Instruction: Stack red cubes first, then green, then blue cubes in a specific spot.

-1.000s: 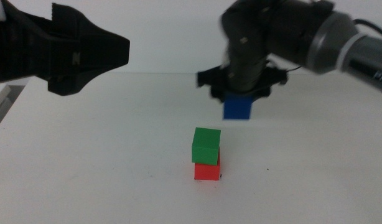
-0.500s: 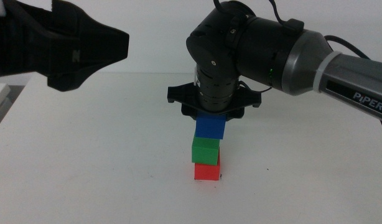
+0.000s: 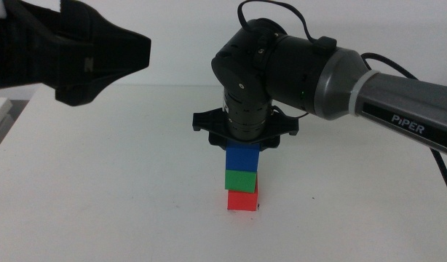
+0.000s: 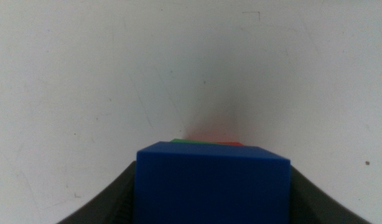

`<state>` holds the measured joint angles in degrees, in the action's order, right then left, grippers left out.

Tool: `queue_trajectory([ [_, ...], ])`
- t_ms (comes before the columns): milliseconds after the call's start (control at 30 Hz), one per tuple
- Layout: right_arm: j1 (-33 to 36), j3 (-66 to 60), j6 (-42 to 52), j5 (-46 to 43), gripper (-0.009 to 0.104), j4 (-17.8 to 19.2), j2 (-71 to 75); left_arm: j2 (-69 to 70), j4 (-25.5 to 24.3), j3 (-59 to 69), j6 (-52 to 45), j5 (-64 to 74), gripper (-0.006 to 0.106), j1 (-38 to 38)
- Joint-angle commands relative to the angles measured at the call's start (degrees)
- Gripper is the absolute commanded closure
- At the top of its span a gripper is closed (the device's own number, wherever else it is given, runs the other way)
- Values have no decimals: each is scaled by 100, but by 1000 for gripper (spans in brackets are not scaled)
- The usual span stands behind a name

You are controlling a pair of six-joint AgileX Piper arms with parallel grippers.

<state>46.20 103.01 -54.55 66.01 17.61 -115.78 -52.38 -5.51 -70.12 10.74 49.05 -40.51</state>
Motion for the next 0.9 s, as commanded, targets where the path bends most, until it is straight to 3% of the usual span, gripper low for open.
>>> queue_trajectory([
  [0, 1, -17, 58, 87, 66, 27, -45, 17, -1, 18, 9, -50, 7, 7],
  [33, 1, -17, 68, 102, 61, 27, -45, 17, -1, 18, 9, -50, 7, 7],
  [67, 1, -17, 158, 122, 45, 27, -45, 17, -1, 18, 9, -50, 7, 7],
  [167, 1, -7, 318, 122, 19, -24, 0, 17, -1, 18, 9, -67, 7, 7],
  [267, 1, 4, 478, 148, 4, -106, 273, 17, -1, 18, 9, -76, 7, 7],
  [433, -243, 4, 1114, 395, 2, -56, 1213, 17, -1, 18, 9, -81, 7, 7],
  [533, -665, -216, 1610, 395, 2, 424, 2086, 17, -1, 18, 9, -81, 7, 7],
  [600, -916, -692, 1920, 395, 2, 453, 2548, 17, -1, 18, 9, -81, 7, 7],
  [700, -1397, -1752, 2280, 275, 2, 340, 3393, 17, -1, 18, 9, -81, 7, 7],
  [867, -2490, -3767, 2926, -1407, 2, -190, 4805, 17, -1, 18, 9, -80, 7, 7],
])
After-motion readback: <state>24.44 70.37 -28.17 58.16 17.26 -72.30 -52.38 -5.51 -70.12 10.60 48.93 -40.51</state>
